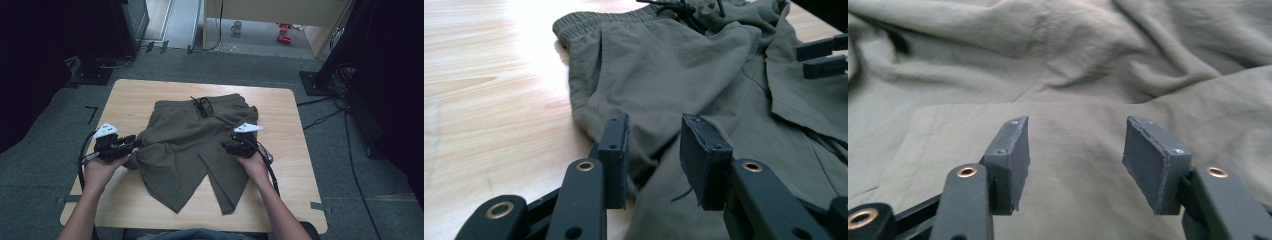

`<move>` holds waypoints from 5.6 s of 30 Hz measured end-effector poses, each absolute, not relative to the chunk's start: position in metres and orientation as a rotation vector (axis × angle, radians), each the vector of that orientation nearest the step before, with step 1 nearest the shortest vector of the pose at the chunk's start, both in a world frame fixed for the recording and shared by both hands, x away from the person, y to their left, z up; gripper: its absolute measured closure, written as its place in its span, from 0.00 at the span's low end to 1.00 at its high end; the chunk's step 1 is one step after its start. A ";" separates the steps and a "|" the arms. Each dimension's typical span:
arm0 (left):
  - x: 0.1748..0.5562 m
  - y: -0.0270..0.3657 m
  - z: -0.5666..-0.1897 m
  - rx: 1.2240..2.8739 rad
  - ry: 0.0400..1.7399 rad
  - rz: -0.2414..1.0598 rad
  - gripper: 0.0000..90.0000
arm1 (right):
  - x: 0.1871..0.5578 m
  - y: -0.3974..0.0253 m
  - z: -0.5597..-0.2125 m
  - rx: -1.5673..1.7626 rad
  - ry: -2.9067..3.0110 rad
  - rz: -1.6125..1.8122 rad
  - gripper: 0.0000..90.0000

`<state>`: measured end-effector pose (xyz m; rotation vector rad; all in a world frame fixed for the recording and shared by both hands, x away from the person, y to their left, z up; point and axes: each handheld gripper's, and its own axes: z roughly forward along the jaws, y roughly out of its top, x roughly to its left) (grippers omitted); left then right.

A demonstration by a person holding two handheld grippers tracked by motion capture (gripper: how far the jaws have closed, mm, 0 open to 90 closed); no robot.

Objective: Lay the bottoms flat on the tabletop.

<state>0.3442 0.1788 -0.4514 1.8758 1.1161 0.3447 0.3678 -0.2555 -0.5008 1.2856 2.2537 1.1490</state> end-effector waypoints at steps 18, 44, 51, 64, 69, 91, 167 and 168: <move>0.388 0.140 -0.473 1.964 1.032 0.347 0.58 | 0.340 -0.216 -0.500 1.174 2.350 1.148 0.45; 0.437 0.139 -0.512 2.060 1.152 0.485 0.62 | 0.370 -0.185 -0.521 1.104 2.358 1.139 0.52; 0.455 0.154 -0.512 1.984 1.226 0.424 0.63 | 0.392 -0.175 -0.520 1.095 2.368 1.141 0.52; 0.448 0.153 -0.513 1.966 1.227 0.417 0.58 | 0.396 -0.154 -0.512 1.112 2.336 1.079 0.48; 0.447 0.154 -0.514 1.951 1.225 0.413 0.58 | 0.399 -0.154 -0.517 1.160 2.328 1.061 0.57; 0.446 0.155 -0.515 1.952 1.217 0.415 0.57 | 0.380 -0.178 -0.482 1.200 2.315 1.106 0.92; 0.441 0.174 -0.515 1.920 1.280 0.475 0.61 | 0.245 -0.406 -0.513 1.534 2.092 1.002 0.95; 0.441 0.174 -0.515 1.921 1.279 0.475 0.61 | 0.245 -0.406 -0.513 1.533 2.095 0.998 0.93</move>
